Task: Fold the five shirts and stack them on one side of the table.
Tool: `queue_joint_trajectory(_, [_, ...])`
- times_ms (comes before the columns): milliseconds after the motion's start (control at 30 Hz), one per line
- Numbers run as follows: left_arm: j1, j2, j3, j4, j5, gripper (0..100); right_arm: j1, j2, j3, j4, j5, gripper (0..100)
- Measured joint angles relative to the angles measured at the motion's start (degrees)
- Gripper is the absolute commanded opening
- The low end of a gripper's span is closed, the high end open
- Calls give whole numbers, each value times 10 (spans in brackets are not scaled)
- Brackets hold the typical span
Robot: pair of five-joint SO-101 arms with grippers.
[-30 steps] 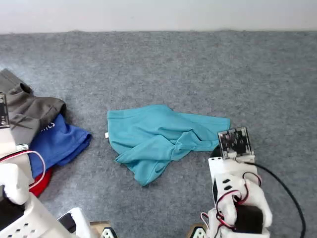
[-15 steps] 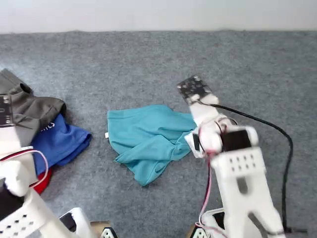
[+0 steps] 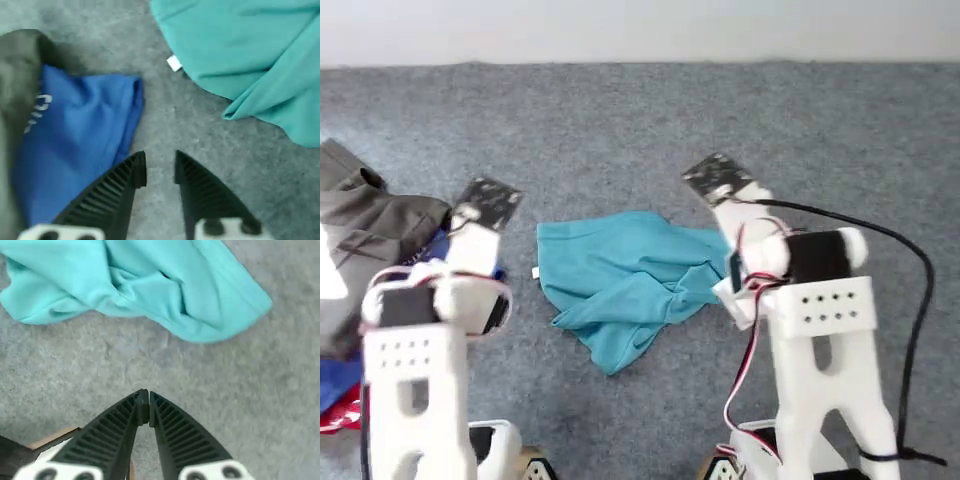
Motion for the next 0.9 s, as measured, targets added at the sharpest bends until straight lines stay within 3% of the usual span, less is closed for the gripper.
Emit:
queue_joint_trajectory(233, [66,231,-86,-9,-4,159,142,0,-43,5,0,14])
queue_joint_trajectory(400, [119,343,-139,-9,-6,159,203,0,-62,5,-1,13])
queue_joint_trajectory(900, [153,510,-219,-11,-6,158,214,-40,-62,5,-1,13])
